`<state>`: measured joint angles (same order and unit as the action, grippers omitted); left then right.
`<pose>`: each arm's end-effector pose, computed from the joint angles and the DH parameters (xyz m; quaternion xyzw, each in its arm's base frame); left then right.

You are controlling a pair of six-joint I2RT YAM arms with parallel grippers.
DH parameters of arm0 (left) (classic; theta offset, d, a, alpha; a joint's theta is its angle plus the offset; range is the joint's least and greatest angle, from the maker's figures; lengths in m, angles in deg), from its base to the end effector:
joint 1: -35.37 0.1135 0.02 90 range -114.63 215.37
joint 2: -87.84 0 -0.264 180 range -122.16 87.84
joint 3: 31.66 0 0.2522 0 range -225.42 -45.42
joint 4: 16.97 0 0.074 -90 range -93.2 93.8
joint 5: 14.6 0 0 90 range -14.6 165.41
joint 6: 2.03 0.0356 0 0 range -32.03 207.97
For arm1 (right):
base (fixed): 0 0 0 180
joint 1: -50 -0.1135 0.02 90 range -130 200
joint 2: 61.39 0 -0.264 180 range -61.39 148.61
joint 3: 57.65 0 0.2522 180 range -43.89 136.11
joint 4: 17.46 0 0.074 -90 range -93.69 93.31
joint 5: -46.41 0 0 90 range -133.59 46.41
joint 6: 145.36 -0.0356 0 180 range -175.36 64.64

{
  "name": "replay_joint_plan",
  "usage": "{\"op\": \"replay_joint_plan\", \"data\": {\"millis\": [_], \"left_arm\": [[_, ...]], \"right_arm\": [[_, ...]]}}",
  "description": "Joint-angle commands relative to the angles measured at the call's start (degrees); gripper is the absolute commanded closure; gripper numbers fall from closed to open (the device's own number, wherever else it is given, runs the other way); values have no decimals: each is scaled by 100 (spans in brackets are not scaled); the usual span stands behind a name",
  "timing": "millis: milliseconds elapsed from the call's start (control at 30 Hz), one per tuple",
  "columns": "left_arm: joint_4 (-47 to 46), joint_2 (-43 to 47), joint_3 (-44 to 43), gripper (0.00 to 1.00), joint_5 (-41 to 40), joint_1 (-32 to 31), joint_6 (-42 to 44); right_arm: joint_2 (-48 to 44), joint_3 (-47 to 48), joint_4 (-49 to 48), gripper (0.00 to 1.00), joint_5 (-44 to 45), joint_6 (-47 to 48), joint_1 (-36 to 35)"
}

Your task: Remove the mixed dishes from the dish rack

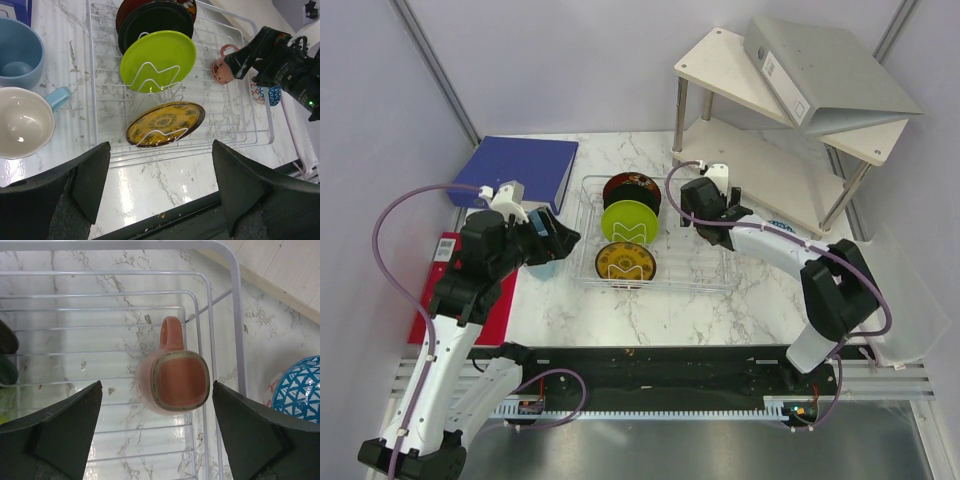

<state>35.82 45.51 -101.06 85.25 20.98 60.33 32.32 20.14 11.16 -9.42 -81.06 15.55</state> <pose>0.1415 -0.0426 0.3587 -0.0520 0.8433 -0.2579 0.4687 0.3027 0.1834 0.2352 0.0459 0.8877 -0.0494 0.4554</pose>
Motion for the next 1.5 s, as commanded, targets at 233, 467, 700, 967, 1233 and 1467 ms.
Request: {"op": "replay_joint_plan", "data": {"millis": [233,467,700,967,1233,1467], "left_arm": [[-317,23,220,12,149,-46,48],[-378,-56,334,12,184,-64,13],[-413,-100,378,12,167,-90,-5],[-413,-83,413,12,132,-125,-5],[-413,-57,431,12,123,-152,-5],[-405,5,466,12,114,-160,-13]], "right_arm": [[727,365,-44,2,11,-120,237],[640,92,-263,34,-209,-181,290],[569,-136,-378,63,-280,-261,299],[341,-251,-378,19,-201,-296,290],[183,-110,-334,12,36,-217,299],[402,127,-316,12,160,-120,378]]}}
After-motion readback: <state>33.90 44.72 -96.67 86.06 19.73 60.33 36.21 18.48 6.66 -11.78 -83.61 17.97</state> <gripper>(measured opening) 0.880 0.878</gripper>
